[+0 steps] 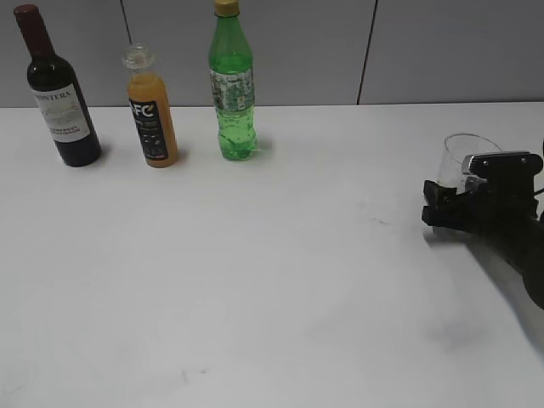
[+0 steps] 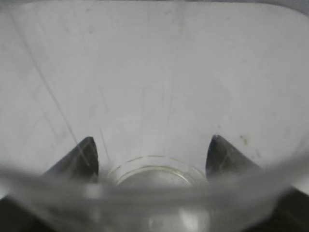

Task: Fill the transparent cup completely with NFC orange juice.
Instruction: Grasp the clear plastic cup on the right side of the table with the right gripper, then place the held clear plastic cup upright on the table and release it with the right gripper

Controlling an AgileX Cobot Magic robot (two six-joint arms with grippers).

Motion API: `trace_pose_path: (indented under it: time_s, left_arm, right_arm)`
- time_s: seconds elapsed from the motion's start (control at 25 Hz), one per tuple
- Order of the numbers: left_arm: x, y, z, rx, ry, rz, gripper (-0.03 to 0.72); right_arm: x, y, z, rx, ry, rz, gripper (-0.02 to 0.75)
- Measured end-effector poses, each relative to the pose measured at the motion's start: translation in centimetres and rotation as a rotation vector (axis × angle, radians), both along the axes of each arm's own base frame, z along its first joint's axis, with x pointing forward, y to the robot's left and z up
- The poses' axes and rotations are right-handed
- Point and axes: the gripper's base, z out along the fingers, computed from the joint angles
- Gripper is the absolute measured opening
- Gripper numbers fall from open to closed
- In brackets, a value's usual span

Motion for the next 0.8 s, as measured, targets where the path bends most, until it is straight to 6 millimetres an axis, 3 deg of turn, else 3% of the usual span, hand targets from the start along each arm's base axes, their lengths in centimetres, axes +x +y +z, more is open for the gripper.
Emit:
trace_pose_path:
  time_s: [0.36,0.6,0.8]
  left_arm:
    - [0.0,0.0,0.0,0.0,0.0,0.0,0.233]
    - [0.0,0.0,0.0,0.0,0.0,0.0,0.233]
    - [0.0,0.0,0.0,0.0,0.0,0.0,0.233]
  right_arm:
    - [-0.5,3.3,3.5,-0.045,-0.107,0.408,0.534]
    - [-2.2,5.5,3.2,-0.028,-0.077,0.708,0.534]
    - [-3.3,8.1,3.2,-0.001,-0.054,0.84,0.534]
